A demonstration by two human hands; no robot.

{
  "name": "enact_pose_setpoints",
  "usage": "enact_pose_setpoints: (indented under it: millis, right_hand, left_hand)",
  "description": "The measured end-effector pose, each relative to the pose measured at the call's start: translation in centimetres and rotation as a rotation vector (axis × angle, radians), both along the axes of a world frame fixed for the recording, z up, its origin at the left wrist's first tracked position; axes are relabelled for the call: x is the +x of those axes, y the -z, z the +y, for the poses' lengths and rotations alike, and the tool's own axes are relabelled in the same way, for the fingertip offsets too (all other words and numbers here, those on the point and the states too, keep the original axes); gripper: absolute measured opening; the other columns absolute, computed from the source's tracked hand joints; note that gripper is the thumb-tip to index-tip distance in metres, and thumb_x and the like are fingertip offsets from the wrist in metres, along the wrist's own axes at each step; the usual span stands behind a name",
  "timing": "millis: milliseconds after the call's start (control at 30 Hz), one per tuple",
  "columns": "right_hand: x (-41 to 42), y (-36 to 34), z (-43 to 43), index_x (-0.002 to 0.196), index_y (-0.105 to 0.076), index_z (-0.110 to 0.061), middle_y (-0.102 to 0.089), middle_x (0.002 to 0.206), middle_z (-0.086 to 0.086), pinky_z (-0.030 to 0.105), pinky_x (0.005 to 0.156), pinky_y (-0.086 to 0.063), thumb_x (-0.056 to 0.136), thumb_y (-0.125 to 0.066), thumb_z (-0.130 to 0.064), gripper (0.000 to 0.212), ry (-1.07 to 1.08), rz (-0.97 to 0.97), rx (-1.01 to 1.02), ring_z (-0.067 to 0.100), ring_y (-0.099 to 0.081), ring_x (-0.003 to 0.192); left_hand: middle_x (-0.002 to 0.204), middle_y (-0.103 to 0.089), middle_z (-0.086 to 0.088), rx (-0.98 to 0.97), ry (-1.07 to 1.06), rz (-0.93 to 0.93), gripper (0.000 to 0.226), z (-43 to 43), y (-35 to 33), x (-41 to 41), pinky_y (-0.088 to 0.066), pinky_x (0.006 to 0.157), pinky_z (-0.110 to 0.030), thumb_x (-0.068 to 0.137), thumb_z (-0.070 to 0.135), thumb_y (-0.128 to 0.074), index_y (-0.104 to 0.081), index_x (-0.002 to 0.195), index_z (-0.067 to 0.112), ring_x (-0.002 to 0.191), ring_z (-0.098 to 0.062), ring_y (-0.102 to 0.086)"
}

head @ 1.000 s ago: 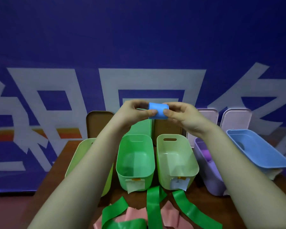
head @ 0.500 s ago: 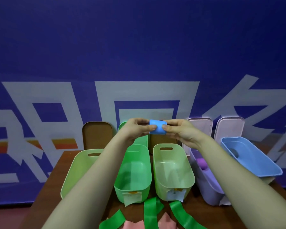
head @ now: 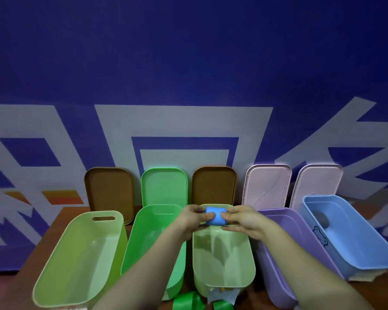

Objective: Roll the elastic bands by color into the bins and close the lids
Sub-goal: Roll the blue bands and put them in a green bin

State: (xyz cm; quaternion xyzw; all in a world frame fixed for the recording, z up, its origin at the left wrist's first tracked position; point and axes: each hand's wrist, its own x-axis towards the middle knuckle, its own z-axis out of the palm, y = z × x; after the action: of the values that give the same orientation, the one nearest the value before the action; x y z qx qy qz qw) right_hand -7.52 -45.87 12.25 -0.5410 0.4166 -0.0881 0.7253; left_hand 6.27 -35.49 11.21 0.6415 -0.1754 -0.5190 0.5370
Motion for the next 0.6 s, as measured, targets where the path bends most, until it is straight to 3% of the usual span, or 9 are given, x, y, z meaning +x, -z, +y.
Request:
enact_pose_setpoints:
  millis: [133,333,500,600]
  right_hand:
    - [0.7,4.1,-1.9,0.112,-0.057,0.005,-0.064,0.099,0.012,0.03,0.074,-0.057,0.089,-0.061,0.0,0.023,0.002,0.125,0.007,0.019,-0.065,0.086]
    - [2.0,9.4,-3.5,0.105,-0.053,-0.002,-0.056,0.108,0.016,0.026,0.072,-0.049,0.096,-0.049,-0.003,0.01,-0.031,0.292,-0.032,0.024,-0.057,0.095]
    - [3.9,13.4,-3.5,0.11,-0.059,0.001,-0.063,0.11,0.02,0.029,0.066,-0.049,0.094,-0.051,-0.004,0.019,0.102,0.347,-0.003,0.027,-0.06,0.091]
    - [4.6,15.0,-3.6,0.106,-0.062,-0.001,-0.065,0.105,0.019,0.03,0.066,-0.048,0.091,-0.052,-0.003,0.018,0.132,0.378,0.012,0.028,-0.061,0.087]
  left_hand:
    - [0.111,-0.06,-0.016,0.108,-0.005,-0.002,0.039,-2.6,4.4,-0.3,-0.053,0.071,-0.023,0.086,-0.002,-0.064,-0.051,0.123,-0.007,0.098,-0.025,-0.059]
    - [0.118,-0.059,-0.021,0.243,0.083,-0.169,0.041,-5.4,9.6,-1.0,-0.047,0.083,-0.032,0.092,0.004,-0.058,-0.047,0.13,-0.006,0.096,-0.025,-0.056]
    - [0.128,-0.057,-0.021,0.337,0.013,-0.212,0.036,-7.4,12.4,-1.0,-0.044,0.098,-0.036,0.093,0.0,-0.052,-0.05,0.128,-0.008,0.117,-0.035,-0.056]
    - [0.13,-0.056,-0.022,0.385,-0.044,-0.176,0.035,-8.2,13.9,-1.1,-0.042,0.104,-0.042,0.093,0.0,-0.05,-0.051,0.128,-0.006,0.12,-0.036,-0.054]
